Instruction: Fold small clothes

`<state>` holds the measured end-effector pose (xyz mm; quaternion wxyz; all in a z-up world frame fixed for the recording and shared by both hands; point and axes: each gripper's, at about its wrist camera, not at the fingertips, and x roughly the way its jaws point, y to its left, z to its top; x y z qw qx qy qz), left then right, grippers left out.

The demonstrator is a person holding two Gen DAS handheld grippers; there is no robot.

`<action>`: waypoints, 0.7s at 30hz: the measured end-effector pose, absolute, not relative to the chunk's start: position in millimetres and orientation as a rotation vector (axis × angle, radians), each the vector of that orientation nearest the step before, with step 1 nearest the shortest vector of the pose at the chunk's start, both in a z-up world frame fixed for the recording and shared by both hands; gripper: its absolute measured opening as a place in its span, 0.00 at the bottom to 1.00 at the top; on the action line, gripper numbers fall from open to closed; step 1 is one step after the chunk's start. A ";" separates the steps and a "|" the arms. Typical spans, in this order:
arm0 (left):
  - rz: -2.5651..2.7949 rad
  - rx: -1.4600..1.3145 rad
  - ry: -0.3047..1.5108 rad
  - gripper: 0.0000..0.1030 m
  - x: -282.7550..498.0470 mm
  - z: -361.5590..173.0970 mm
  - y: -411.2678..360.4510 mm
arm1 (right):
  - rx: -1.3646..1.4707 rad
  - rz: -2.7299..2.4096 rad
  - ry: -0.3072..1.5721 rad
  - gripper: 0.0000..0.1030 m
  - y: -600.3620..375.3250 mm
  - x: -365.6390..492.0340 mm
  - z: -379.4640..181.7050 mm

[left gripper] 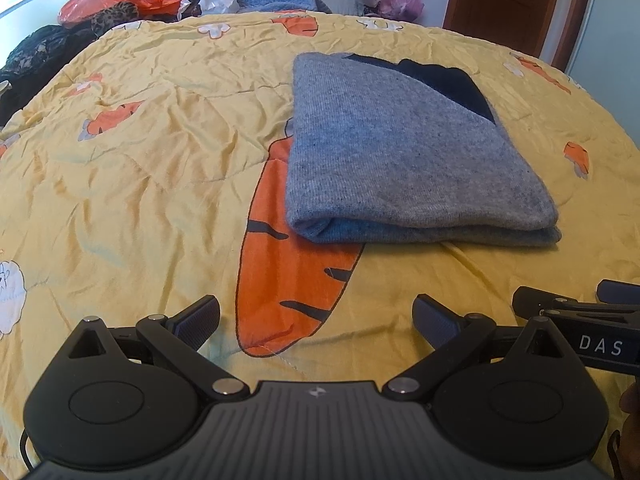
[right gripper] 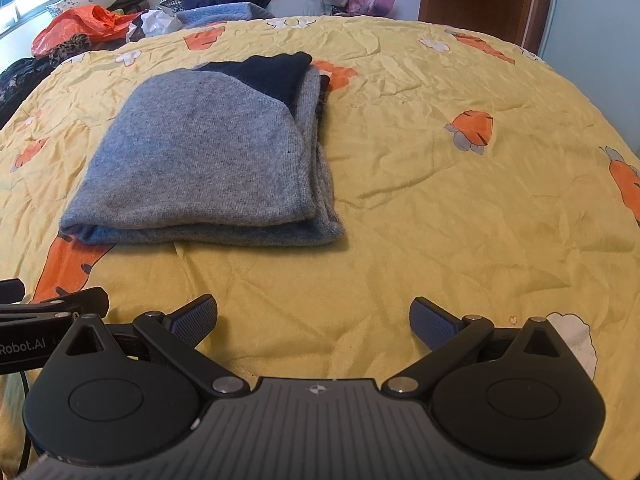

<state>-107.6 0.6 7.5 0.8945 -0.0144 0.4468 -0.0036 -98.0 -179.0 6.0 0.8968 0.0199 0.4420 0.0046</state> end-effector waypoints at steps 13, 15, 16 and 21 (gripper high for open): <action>-0.004 -0.034 0.926 1.00 -107.6 8.0 1.6 | 0.055 0.010 0.923 0.99 -178.9 -98.2 4.5; -0.005 -0.034 0.926 1.00 -107.6 8.2 1.6 | 0.058 0.010 0.924 0.99 -178.9 -98.4 4.6; -0.005 -0.034 0.927 1.00 -107.6 8.2 1.7 | 0.060 0.010 0.924 0.99 -178.9 -98.4 4.7; -0.004 -0.034 0.928 1.00 -107.7 8.3 1.6 | 0.061 0.011 0.925 0.99 -179.0 -98.5 4.6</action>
